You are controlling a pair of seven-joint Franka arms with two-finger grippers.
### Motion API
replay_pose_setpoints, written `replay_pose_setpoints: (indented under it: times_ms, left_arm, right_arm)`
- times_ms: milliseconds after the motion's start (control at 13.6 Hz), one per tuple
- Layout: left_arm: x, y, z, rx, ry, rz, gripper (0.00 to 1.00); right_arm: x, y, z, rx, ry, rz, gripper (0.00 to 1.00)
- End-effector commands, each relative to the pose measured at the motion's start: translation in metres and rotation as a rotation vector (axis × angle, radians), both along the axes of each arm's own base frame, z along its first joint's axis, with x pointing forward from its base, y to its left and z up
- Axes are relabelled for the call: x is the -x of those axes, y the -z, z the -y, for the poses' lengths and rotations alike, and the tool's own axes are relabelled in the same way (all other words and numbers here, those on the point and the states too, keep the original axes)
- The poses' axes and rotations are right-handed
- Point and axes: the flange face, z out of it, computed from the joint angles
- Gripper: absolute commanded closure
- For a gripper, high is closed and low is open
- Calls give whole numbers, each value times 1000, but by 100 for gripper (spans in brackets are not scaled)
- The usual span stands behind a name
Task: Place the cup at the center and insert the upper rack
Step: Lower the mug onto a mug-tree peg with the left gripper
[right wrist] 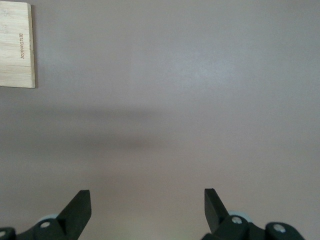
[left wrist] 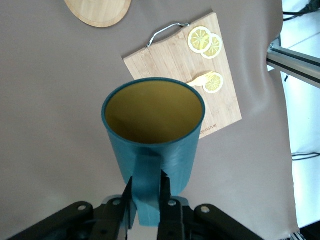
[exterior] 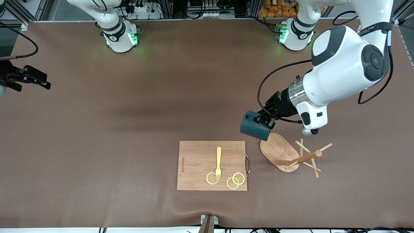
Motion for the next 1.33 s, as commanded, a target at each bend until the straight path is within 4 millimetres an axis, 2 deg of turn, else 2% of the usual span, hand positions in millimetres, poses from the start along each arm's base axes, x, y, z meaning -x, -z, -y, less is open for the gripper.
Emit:
replay_pose_setpoints:
  times_ms: [0,516,737,1105,1252]
  left_arm:
    - [-1,-6,-14,29,4,19,100]
    - [-6,-4,-27,43,12,23,100]
    - [-10,5,-32,43,11,10,100]
    - [-29,19,-71,116,-19,-7,100]
    - [-35,24,-80,186,-16,-16,100]
  right_arm:
    - [-1,-1,-2,5,3,-5,0]
    - [-1,-1,-2,5,3,-3,0]
    - [-1,-2,-2,5,3,-1,0]
    - [-1,-2,-2,5,3,0,0]
    - [-1,-2,-2,5,3,0,0]
